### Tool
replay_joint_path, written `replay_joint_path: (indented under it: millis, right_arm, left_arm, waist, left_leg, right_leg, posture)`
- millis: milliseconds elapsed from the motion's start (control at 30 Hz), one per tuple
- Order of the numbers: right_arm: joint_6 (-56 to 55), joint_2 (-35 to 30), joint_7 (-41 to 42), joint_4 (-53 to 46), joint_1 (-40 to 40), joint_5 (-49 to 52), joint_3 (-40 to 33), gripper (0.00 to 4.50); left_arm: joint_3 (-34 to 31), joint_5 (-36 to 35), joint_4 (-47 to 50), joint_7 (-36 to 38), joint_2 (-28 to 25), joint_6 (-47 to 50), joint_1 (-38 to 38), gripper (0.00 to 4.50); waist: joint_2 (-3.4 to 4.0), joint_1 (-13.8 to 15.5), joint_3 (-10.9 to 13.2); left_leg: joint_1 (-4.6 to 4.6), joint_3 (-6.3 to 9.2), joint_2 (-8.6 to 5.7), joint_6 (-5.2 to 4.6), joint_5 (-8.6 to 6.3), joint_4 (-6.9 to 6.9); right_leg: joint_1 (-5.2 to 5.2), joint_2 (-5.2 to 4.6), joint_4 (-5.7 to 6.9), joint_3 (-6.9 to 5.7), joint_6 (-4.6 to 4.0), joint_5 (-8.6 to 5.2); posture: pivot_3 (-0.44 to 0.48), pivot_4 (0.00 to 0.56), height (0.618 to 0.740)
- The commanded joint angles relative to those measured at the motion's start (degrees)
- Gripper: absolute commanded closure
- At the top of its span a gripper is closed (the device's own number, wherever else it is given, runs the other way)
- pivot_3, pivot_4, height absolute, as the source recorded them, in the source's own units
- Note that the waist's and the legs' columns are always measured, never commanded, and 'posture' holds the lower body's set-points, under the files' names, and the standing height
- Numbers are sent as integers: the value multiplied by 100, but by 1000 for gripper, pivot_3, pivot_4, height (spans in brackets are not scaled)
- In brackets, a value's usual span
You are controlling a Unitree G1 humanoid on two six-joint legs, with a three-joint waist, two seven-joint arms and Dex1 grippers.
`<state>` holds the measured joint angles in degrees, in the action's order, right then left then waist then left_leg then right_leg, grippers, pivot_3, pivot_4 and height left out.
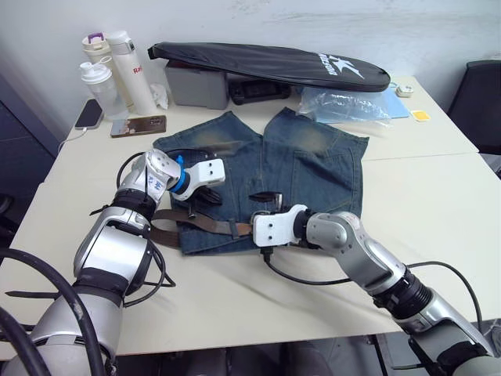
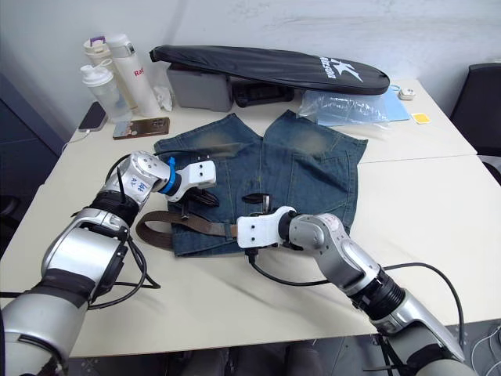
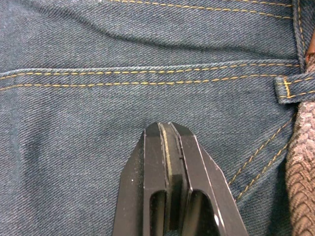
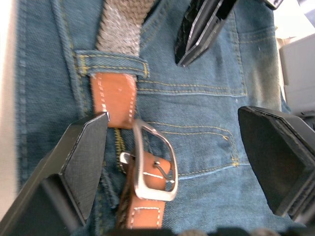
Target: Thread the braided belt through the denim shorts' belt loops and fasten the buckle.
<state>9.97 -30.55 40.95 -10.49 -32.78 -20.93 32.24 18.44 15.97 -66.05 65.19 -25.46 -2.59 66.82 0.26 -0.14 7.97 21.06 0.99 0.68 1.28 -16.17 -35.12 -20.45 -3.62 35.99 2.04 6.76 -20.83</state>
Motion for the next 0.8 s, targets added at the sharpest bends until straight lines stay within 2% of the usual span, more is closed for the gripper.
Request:
replay_joint_path:
  millis: [33,533,800]
  right_arm:
    - [-86,72,98,-210,62,19,-163,0]
    - [-203,250,21,59,98,-237,-274,0]
    - [-403,258,-155,403,159,-671,-22,0]
  left_arm:
    - [22,82,-103,-86,25,23,-92,4485]
    - [-6,64,-99,-129,14,42,-66,4485]
    - [-31,41,-86,-138,32,59,-71,4485]
  waist:
    - [-1,2,0]
    - [0,2,-1]
    - [0,3,-2]
  left_leg:
    - [0,0,0,0,0,0]
    - [0,0,-1,0,0,-1]
    - [-1,0,-1,0,0,-1]
  right_leg:
    - [0,0,0,0,0,0]
    - [1,0,1,0,0,0]
    - [2,-1,2,0,0,0]
  posture:
    - [0,150,740]
    - [0,150,740]
    - [0,150,740]
